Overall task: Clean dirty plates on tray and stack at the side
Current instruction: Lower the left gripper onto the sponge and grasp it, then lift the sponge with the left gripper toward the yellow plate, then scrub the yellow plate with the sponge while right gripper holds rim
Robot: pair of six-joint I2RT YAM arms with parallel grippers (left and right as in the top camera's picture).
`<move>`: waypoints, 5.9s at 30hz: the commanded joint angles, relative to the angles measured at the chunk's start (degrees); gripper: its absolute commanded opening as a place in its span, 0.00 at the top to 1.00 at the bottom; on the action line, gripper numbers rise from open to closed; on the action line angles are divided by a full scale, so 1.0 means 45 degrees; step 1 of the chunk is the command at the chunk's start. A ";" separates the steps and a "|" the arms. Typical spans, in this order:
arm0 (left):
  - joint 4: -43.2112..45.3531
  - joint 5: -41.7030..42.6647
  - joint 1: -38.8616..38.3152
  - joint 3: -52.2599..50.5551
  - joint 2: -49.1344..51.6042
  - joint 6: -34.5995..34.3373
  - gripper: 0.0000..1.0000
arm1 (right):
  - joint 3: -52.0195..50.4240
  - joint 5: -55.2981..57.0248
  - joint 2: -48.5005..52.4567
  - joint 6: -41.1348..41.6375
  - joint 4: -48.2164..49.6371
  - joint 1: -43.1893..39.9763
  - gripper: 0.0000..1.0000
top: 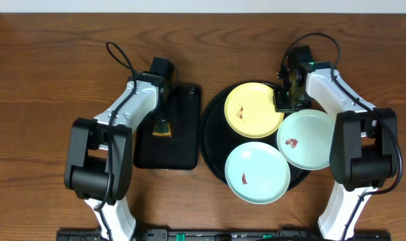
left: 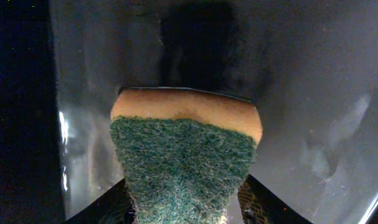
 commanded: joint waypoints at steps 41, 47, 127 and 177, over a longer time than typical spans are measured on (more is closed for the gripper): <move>-0.0699 -0.0408 -0.0151 0.0359 -0.0845 -0.0024 0.93 | -0.0092 0.0277 0.0010 -0.0121 -0.0039 0.0223 0.96; -0.0879 -0.1073 -0.0151 0.0359 -0.1899 -0.0024 0.93 | -0.0092 0.0272 0.0010 -0.0121 -0.0029 0.0223 0.96; 0.0287 0.1666 -0.4731 0.5863 0.1719 0.2069 0.93 | -0.0092 0.0267 0.0005 -0.0121 0.0053 0.0228 0.53; 0.1078 0.0180 -0.5124 0.6343 0.4391 0.4129 0.92 | -0.0520 0.0267 0.0010 -0.0117 0.0792 0.0287 0.98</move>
